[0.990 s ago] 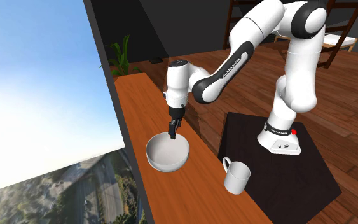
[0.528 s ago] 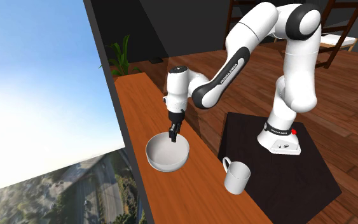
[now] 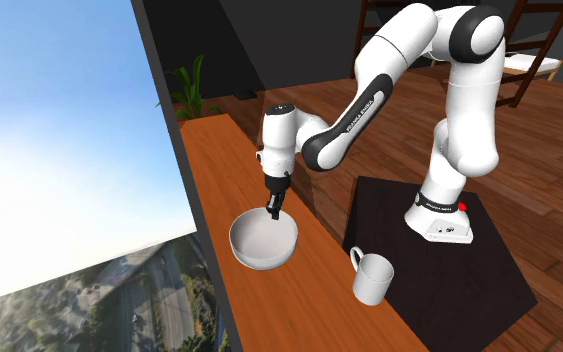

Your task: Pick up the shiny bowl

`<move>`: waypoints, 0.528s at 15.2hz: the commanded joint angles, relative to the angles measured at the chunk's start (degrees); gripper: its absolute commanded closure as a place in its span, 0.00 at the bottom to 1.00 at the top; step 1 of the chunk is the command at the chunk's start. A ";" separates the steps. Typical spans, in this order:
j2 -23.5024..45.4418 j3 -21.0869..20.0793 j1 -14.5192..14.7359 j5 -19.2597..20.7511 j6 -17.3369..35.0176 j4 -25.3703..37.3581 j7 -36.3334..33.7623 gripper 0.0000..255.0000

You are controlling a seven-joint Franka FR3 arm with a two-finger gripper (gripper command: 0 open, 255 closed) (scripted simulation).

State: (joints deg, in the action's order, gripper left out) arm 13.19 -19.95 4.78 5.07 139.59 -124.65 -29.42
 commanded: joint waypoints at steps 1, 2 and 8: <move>0.03 -0.03 0.04 -0.01 -0.01 -0.03 -0.02 1.00; -0.53 -0.15 -0.05 -0.32 -0.69 0.12 0.19 1.00; -3.68 -0.67 -0.48 -2.04 -4.85 1.34 1.31 1.00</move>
State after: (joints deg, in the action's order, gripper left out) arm 9.92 -20.57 4.38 3.28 135.57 -123.78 -28.32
